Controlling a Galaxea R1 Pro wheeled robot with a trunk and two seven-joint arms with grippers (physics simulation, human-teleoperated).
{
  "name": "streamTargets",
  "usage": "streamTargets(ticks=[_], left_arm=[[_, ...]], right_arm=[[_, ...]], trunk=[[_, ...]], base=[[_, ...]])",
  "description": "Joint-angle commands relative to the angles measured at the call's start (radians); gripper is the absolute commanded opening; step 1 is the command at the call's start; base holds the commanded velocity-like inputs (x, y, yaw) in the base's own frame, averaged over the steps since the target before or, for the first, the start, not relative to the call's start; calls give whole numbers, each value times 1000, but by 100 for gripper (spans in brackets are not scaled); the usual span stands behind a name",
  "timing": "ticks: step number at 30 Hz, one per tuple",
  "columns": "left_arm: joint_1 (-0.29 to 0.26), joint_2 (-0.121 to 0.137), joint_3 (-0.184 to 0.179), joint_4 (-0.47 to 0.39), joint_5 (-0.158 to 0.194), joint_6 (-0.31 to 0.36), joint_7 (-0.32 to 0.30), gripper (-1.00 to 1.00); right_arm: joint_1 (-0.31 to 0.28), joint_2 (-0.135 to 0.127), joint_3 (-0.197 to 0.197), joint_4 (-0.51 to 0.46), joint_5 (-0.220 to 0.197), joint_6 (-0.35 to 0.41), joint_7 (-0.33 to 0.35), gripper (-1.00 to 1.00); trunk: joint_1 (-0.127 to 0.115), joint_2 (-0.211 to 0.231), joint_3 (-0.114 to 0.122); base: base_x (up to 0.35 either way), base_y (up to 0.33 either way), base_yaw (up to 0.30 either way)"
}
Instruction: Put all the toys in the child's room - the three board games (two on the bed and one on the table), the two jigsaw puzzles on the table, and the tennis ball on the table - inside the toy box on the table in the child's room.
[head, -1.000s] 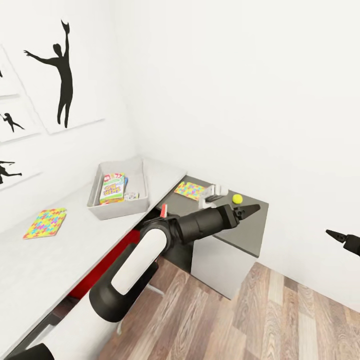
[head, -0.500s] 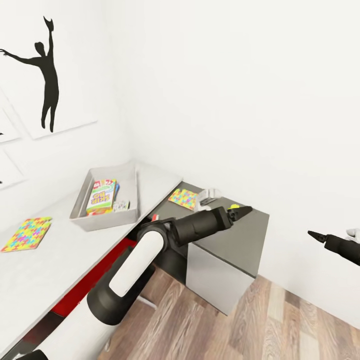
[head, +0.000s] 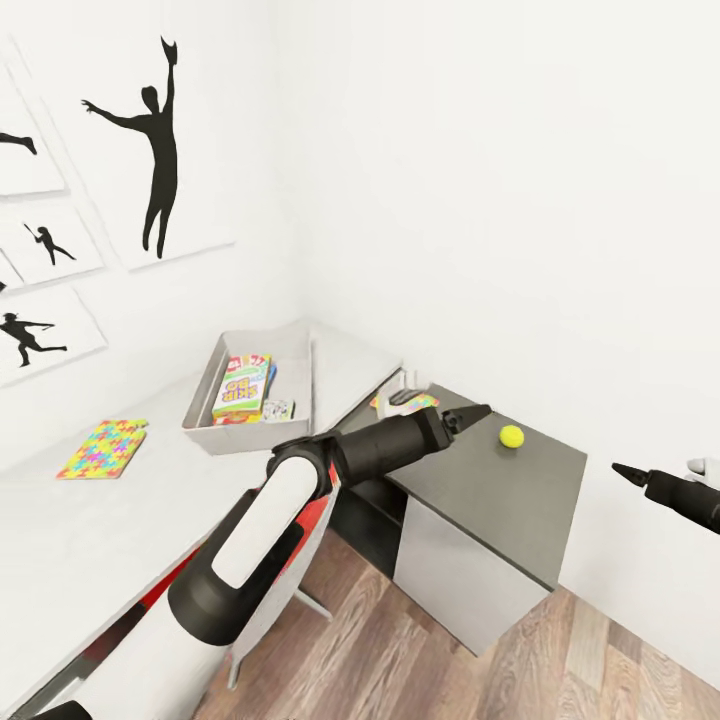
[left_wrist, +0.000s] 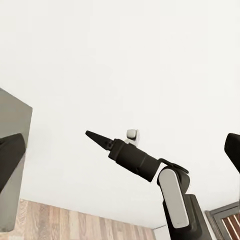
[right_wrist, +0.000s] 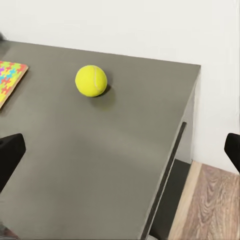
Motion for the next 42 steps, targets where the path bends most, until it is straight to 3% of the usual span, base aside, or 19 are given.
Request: streamTargets(ticks=[1, 18, 42], left_arm=[[-1, 0, 2, -1, 11, 2, 9, 100], [-1, 0, 11, -2, 10, 4, 8, 100], [-1, 1, 9, -3, 10, 4, 6, 100]], right_arm=[[-1, 0, -2, 0, -2, 6, 4, 100], [0, -1, -7, 1, -5, 5, 5, 100], [1, 0, -5, 0, -4, 5, 4, 100]], trunk=[[0, -1, -1], [0, -1, -1], [0, -1, -1]], base=[[14, -4, 219], [36, -25, 59], [260, -95, 1]])
